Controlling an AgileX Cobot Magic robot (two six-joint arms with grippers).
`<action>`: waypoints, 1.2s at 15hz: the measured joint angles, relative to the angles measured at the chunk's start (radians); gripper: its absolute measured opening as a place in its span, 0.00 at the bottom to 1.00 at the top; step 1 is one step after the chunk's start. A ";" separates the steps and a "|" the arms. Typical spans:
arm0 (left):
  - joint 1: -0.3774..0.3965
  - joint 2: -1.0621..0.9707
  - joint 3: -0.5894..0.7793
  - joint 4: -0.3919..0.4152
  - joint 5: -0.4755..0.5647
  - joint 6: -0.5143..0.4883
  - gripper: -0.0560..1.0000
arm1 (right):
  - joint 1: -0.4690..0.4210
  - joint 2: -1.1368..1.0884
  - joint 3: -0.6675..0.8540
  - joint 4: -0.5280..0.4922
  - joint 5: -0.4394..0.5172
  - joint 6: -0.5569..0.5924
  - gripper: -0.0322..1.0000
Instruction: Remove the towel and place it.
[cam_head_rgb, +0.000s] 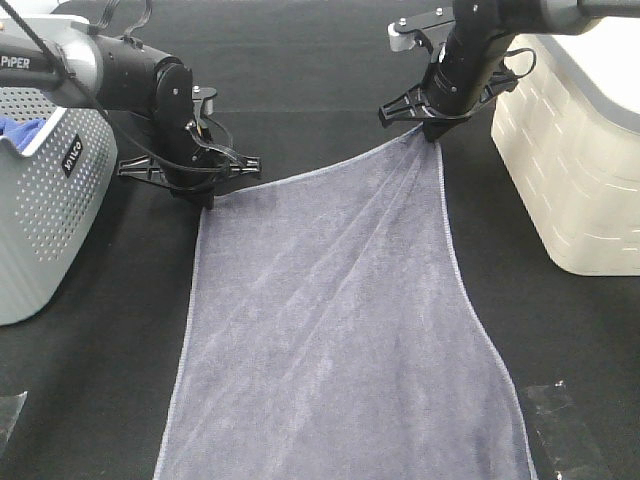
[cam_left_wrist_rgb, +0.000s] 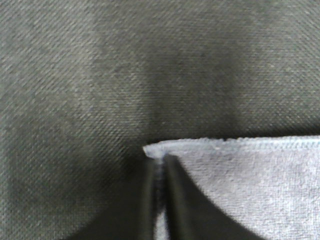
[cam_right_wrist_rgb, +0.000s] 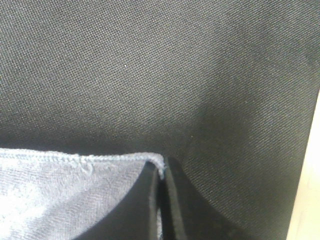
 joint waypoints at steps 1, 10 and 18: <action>0.000 -0.004 0.000 0.007 -0.006 0.000 0.05 | 0.000 0.000 0.000 -0.008 0.000 0.000 0.03; 0.030 -0.002 -0.117 0.292 -0.205 -0.090 0.05 | -0.008 0.003 0.000 -0.123 -0.298 0.001 0.03; 0.120 0.150 -0.331 0.343 -0.444 -0.102 0.05 | -0.086 0.109 0.000 -0.127 -0.709 0.001 0.03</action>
